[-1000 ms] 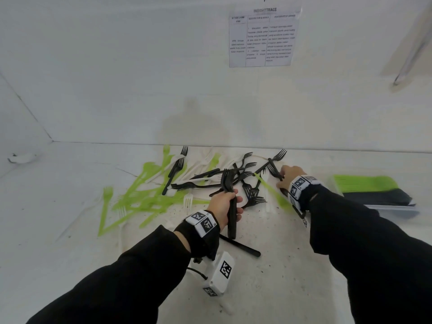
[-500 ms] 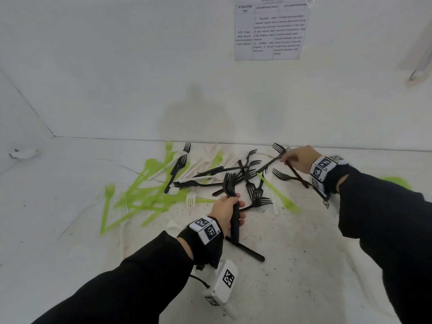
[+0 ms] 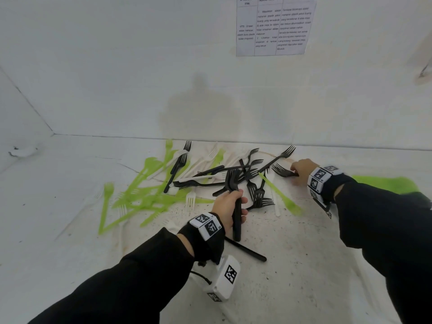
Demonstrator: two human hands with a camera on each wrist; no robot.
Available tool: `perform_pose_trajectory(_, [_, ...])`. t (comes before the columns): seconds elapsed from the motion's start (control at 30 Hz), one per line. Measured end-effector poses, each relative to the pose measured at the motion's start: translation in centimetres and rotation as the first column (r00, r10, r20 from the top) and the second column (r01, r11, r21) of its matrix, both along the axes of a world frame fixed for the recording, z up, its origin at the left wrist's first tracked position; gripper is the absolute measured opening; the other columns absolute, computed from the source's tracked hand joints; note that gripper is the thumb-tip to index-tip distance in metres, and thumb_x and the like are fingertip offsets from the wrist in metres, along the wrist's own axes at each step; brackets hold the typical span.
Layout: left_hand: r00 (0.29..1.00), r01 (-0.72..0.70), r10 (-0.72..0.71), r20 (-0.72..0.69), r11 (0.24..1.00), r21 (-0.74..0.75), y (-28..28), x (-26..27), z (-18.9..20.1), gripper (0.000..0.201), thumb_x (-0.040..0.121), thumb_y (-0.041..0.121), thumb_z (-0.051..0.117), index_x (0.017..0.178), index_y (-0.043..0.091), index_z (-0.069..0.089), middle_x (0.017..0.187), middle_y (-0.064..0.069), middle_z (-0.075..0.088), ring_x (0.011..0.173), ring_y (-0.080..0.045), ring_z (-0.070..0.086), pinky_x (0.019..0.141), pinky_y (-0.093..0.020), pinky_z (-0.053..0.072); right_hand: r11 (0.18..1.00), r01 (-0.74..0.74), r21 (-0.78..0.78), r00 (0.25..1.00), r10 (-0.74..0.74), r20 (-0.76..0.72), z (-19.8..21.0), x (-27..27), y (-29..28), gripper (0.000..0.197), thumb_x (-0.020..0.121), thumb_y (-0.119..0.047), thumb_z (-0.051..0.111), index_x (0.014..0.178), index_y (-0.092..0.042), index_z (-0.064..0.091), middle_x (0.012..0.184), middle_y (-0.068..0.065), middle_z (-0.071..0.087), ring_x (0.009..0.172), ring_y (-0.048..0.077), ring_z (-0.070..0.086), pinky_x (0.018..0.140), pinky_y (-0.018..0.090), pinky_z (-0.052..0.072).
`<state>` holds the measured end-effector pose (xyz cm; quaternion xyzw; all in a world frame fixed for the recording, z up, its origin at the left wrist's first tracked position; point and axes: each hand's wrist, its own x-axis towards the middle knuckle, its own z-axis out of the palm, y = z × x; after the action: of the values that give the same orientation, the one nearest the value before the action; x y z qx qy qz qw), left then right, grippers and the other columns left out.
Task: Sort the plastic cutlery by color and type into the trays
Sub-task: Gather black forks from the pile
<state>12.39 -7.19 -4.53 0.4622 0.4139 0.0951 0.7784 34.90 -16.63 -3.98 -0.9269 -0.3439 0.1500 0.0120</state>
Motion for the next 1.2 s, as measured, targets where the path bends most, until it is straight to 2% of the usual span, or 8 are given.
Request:
perform_pose_trajectory(0.13, [0.985, 0.170, -0.155, -0.082, 0.959, 0.229, 1.2, 0.8, 0.6, 0.015, 0.096, 0.020, 0.051, 0.085, 0.011, 0.052, 0.076, -0.002, 0.048, 0.057, -0.014, 0.048, 0.042, -0.023, 0.043, 0.999, 0.037, -0.013, 0.998, -0.036, 0.052, 0.5, -0.2, -0.2, 0.030, 0.092, -0.015, 0.050, 0.118, -0.006, 0.061, 0.118, 0.011, 0.063, 0.110, 0.026, 0.059, 0.089, 0.026, 0.046])
perform_pose_trajectory(0.33, [0.865, 0.485, -0.356, -0.352, 0.773, 0.409, 2.5, 2.2, 1.7, 0.012, 0.098, 0.018, 0.046, 0.095, 0.007, 0.049, 0.071, -0.002, 0.046, 0.058, -0.013, 0.048, 0.050, -0.023, 0.041, 0.957, 0.117, 0.266, 0.993, -0.115, -0.023, 3.6, -2.4, -0.7, 0.032, 0.087, -0.021, 0.062, 0.117, -0.010, 0.064, 0.116, 0.009, 0.064, 0.112, 0.026, 0.056, 0.089, 0.024, 0.040])
perform_pose_trajectory(0.47, [0.834, 0.526, -0.348, -0.429, 0.737, 0.425, 1.6, 2.6, 1.2, 0.021, 0.096, 0.016, 0.044, 0.077, 0.009, 0.047, 0.069, -0.005, 0.046, 0.052, -0.017, 0.046, 0.049, -0.025, 0.037, 0.979, -0.094, 0.179, 0.994, 0.104, -0.046, 3.0, -5.7, 0.4, 0.027, 0.088, -0.012, 0.056, 0.115, -0.008, 0.062, 0.114, 0.011, 0.064, 0.110, 0.025, 0.056, 0.083, 0.022, 0.038])
perform_pose_trajectory(0.67, [0.779, 0.598, -0.241, -0.579, 0.564, 0.570, 1.4, 1.5, 0.7, 0.038, 0.091, 0.031, 0.045, 0.106, 0.001, 0.062, 0.091, -0.019, 0.060, 0.092, -0.038, 0.061, 0.067, -0.030, 0.042, 0.972, -0.200, 0.125, 0.973, 0.212, -0.087, 0.5, -7.0, 1.5, 0.034, 0.086, -0.011, 0.057, 0.119, -0.009, 0.058, 0.100, 0.009, 0.053, 0.099, 0.027, 0.053, 0.075, 0.023, 0.033])
perform_pose_trajectory(0.77, [0.764, 0.627, -0.229, -0.603, 0.481, 0.612, 1.5, 1.2, 0.8, 0.032, 0.092, 0.023, 0.046, 0.107, -0.001, 0.061, 0.110, -0.024, 0.063, 0.106, -0.038, 0.058, 0.084, -0.036, 0.047, 0.967, -0.186, 0.172, 0.978, 0.199, -0.065, -0.1, -7.3, 1.7, 0.026, 0.085, -0.020, 0.063, 0.110, -0.012, 0.066, 0.093, 0.005, 0.050, 0.097, 0.027, 0.055, 0.074, 0.024, 0.036])
perform_pose_trajectory(0.87, [0.738, 0.666, -0.250, -0.627, 0.423, 0.615, 1.7, 1.1, 0.5, 0.014, 0.090, 0.021, 0.051, 0.090, 0.010, 0.059, 0.094, -0.014, 0.059, 0.104, -0.030, 0.060, 0.079, -0.030, 0.045, 0.967, -0.175, 0.183, 0.981, 0.188, -0.055, 0.4, -6.6, 2.2, 0.027, 0.087, -0.020, 0.061, 0.111, -0.007, 0.066, 0.105, 0.011, 0.055, 0.111, 0.029, 0.051, 0.087, 0.026, 0.036])
perform_pose_trajectory(1.07, [0.639, 0.769, -0.302, -0.707, 0.272, 0.579, 1.5, 1.8, -0.6, 0.030, 0.075, 0.029, 0.075, 0.095, 0.016, 0.058, 0.100, -0.003, 0.058, 0.097, -0.019, 0.056, 0.081, -0.025, 0.043, 0.886, 0.112, 0.450, 0.992, -0.072, -0.106, 2.4, -4.7, 1.4, 0.032, 0.093, -0.026, 0.054, 0.112, -0.001, 0.059, 0.097, 0.013, 0.058, 0.103, 0.030, 0.056, 0.059, 0.025, 0.033])
perform_pose_trajectory(1.2, [0.576, 0.816, -0.278, -0.769, 0.145, 0.559, 1.2, 2.4, -1.0, 0.041, 0.080, 0.027, 0.071, 0.113, 0.007, 0.061, 0.118, -0.012, 0.060, 0.111, -0.025, 0.055, 0.090, -0.030, 0.044, 0.785, 0.328, 0.526, 0.942, -0.227, -0.248, 2.8, -4.2, 1.2, 0.040, 0.098, -0.032, 0.044, 0.115, 0.003, 0.053, 0.112, 0.018, 0.061, 0.106, 0.034, 0.056, 0.077, 0.031, 0.038])
